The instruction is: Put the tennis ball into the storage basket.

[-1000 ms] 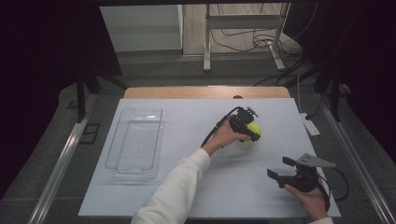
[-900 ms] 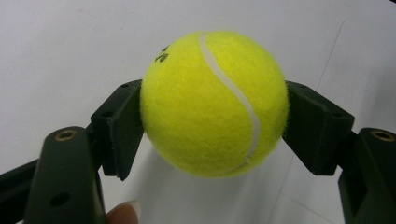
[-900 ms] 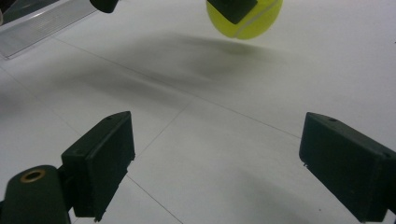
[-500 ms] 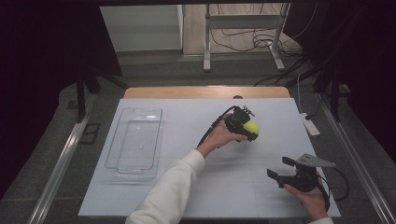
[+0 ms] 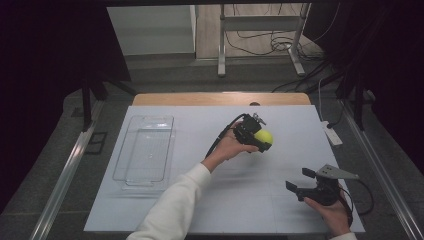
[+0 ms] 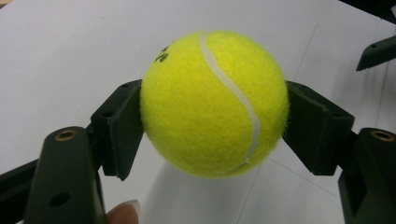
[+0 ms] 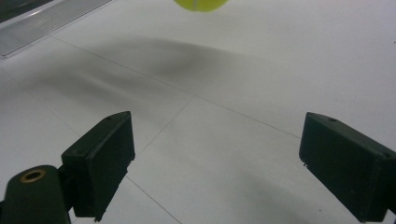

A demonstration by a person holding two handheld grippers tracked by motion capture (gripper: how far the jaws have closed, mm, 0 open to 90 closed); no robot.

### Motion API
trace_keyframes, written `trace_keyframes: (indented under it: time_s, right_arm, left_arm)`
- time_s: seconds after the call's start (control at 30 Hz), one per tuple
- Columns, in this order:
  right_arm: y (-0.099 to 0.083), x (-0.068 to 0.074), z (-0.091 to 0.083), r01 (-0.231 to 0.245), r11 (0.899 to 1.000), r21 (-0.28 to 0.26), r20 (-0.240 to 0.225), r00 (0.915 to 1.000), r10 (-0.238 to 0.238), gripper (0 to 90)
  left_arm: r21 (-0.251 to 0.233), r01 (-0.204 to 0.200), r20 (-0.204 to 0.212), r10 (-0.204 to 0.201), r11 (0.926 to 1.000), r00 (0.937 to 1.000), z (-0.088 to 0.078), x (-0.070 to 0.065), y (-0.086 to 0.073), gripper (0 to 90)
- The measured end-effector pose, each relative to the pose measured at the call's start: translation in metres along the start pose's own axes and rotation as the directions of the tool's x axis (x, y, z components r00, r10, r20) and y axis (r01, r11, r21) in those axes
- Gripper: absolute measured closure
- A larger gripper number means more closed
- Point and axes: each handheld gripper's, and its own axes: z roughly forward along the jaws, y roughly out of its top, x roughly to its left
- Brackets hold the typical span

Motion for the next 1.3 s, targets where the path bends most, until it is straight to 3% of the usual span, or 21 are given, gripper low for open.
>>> trace_keyframes:
  time_s: [0.8,0.93,1.3]
  right_arm:
    - [0.0,0.0,0.001,0.007,1.0,0.003,0.003,1.0,-0.007,10.6]
    - [0.0,0.001,0.001,0.007,1.0,0.004,0.003,1.0,-0.007,10.6]
    - [0.0,0.001,0.002,0.006,1.0,0.007,0.006,1.0,-0.006,10.6]
  left_arm:
    - [-0.057,0.002,0.0,-0.002,0.9984,1.0,-0.031,-0.005,-0.02,27.0]
    - [-0.057,-0.012,-0.006,0.012,0.9983,0.9999,-0.037,-0.005,-0.024,27.0]
    - [-0.084,0.01,-0.021,-0.012,0.9964,0.9997,-0.05,-0.003,-0.037,27.0]
